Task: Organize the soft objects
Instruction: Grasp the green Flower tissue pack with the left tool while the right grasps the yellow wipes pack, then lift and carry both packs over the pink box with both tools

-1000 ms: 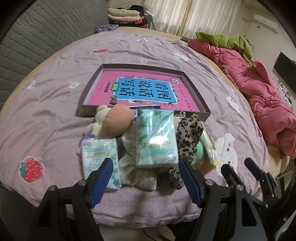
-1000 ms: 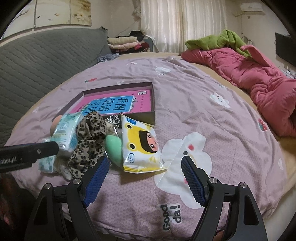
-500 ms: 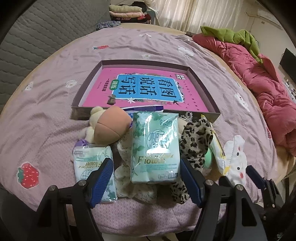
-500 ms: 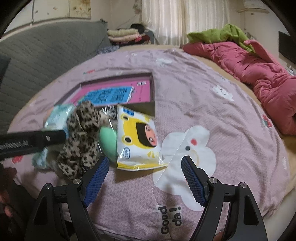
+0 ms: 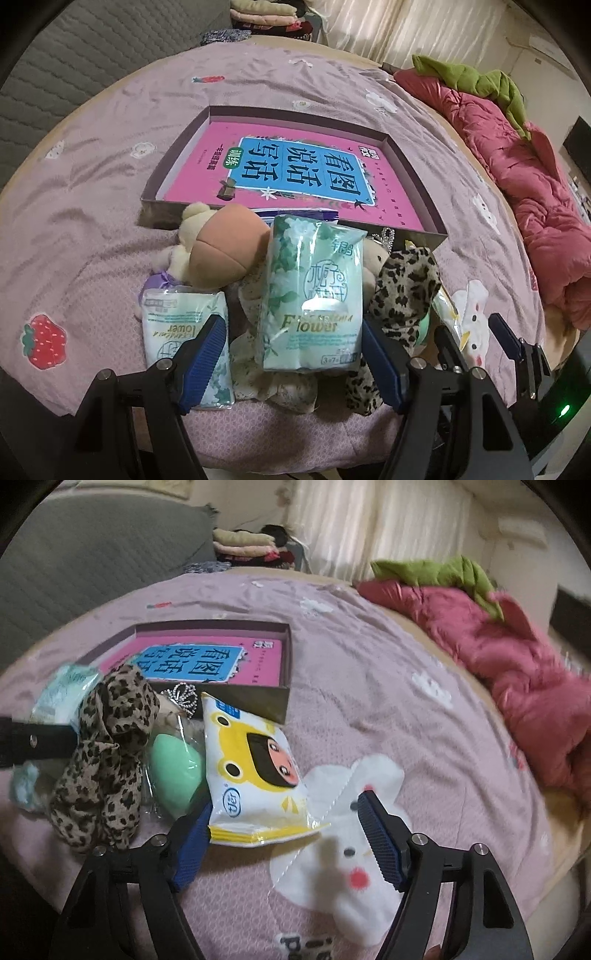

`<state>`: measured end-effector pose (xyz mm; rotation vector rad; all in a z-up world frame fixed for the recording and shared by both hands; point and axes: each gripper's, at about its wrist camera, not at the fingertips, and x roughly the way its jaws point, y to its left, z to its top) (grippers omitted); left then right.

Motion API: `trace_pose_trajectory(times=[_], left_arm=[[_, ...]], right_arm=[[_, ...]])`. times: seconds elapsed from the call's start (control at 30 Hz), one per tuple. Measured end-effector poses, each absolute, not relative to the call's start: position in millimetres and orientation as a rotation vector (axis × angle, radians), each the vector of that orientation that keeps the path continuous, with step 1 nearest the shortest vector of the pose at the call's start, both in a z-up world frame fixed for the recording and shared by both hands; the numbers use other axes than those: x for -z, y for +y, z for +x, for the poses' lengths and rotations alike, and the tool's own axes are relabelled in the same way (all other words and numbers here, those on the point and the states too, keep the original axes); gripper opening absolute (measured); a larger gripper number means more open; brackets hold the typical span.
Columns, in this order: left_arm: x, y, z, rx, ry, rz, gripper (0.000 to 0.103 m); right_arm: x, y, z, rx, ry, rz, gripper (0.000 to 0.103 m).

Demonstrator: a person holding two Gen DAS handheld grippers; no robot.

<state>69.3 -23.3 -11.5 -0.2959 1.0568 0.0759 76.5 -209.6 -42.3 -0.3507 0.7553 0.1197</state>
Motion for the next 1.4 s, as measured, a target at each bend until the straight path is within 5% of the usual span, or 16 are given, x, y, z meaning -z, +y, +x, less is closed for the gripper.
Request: trace_pose_trajectory(times=[0.1,0.23,0.57,1.4], left_arm=[[13,-22,72,-0.075,1.06,-0.312,0.069],[14,-23,75,-0.087,1.059,-0.308,0.059],[14,-26,79,-0.089,1.041,-0.273,0.046],[-18,-14,56,-0.012,0.956,-0.313,0.046]], right_arm=[[50,-194,77,-0.13,0.714,-0.485,0.065],[66,-183,85,-0.135,0.723,-0.589,0.031],[54,-212,109,-0.191,0.747,-0.379,0.025],[7,-225,88,-0.324,0.672,-0.093,0.015]])
